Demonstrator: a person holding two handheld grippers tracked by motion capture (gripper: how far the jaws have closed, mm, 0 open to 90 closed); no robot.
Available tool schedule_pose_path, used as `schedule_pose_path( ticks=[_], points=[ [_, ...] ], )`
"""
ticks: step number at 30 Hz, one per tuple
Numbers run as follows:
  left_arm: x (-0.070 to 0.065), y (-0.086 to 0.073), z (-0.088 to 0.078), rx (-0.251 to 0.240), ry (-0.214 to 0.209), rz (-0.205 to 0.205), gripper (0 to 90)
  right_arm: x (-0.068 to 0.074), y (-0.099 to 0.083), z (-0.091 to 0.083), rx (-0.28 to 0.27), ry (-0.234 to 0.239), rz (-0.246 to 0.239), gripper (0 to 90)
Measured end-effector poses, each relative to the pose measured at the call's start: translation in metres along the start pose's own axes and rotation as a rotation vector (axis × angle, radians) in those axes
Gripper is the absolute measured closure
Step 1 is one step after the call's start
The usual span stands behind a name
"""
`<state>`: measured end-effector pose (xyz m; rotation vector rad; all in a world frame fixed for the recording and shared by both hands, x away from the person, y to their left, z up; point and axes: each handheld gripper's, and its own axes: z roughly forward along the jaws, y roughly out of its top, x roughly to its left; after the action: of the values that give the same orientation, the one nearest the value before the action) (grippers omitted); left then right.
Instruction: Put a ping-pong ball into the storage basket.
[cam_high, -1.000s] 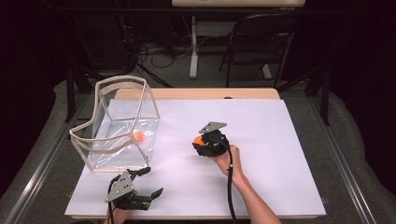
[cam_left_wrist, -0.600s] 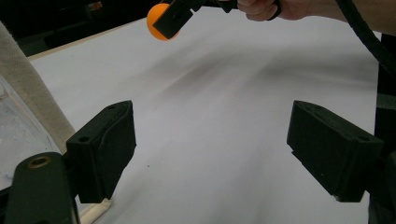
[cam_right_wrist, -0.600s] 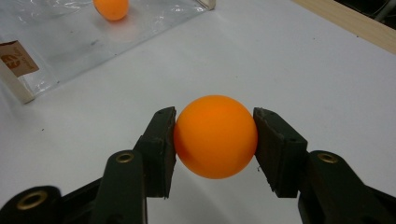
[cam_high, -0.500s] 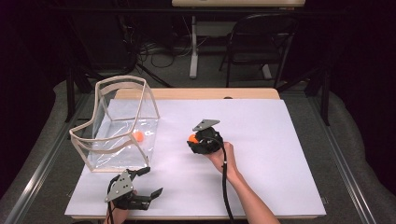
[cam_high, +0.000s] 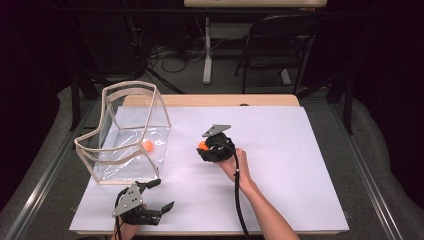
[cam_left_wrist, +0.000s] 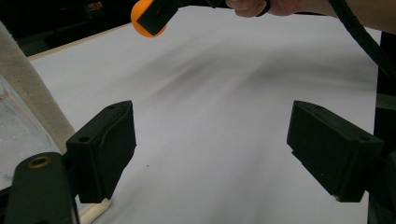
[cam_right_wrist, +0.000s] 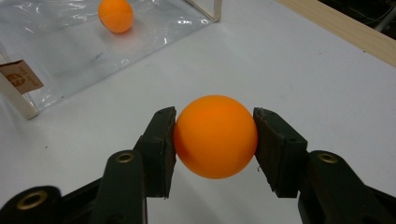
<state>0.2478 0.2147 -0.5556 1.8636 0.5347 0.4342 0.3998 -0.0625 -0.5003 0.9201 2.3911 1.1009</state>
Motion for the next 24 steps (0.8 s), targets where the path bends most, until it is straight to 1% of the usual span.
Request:
schedule_pose_path(
  ticks=[12,24],
  points=[
    [0.000,0.000,0.000,-0.001,0.000,-0.002,15.7,0.000,0.010,0.004,0.005,0.010,-0.006,51.2],
    [0.000,0.000,0.000,-0.001,0.001,0.000,15.7,-0.001,0.021,0.000,-0.010,0.013,-0.016,51.2]
  ],
)
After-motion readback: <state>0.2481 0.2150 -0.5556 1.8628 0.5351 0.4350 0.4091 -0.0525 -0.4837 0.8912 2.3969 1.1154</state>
